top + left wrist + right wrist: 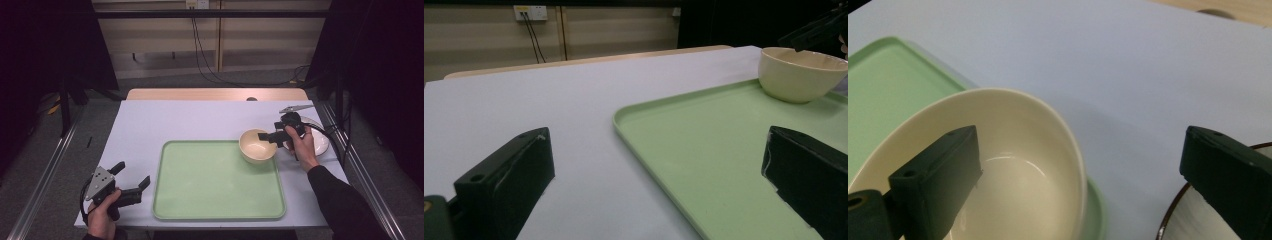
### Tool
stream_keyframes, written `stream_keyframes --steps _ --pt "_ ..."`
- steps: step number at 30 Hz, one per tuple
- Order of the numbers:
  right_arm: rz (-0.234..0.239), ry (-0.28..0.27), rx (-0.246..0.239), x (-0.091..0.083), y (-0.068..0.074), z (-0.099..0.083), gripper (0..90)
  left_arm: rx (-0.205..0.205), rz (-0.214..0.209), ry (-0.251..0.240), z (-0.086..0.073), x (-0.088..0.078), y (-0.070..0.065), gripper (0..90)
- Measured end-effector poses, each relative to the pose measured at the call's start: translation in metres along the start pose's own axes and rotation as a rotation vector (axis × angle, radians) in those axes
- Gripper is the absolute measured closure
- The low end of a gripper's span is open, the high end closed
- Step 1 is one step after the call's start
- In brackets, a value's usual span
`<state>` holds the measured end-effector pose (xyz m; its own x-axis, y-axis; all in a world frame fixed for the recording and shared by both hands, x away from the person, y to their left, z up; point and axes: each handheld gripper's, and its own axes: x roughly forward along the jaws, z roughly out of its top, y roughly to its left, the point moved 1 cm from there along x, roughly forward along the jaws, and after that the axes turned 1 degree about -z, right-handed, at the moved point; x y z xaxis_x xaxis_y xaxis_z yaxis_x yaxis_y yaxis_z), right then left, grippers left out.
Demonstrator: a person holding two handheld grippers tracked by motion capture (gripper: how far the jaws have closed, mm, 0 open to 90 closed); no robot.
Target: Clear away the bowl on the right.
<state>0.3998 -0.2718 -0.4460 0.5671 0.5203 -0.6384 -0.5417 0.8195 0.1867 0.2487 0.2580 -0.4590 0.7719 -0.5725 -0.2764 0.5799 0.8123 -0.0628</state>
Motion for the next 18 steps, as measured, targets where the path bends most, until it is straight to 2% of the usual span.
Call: stream_keyframes --steps 3,6,13,18 --pt "-0.009 -0.042 -0.002 -0.004 0.0 0.001 3.8 -0.001 0.0 0.0 0.0 0.0 0.0 0.4" --pt "-0.01 -0.055 -0.01 -0.009 -0.001 0.001 3.4 0.0 0.0 0.001 0.0 0.0 0.0 0.4" --pt "-0.053 -0.083 -0.033 -0.023 0.001 -0.003 2.3 0.0 0.002 0.001 0.0 0.0 0.0 0.4" --pt "-0.04 -0.084 -0.039 -0.031 0.003 -0.007 2.3 -0.001 0.002 0.001 0.0 0.0 0.0 0.4"
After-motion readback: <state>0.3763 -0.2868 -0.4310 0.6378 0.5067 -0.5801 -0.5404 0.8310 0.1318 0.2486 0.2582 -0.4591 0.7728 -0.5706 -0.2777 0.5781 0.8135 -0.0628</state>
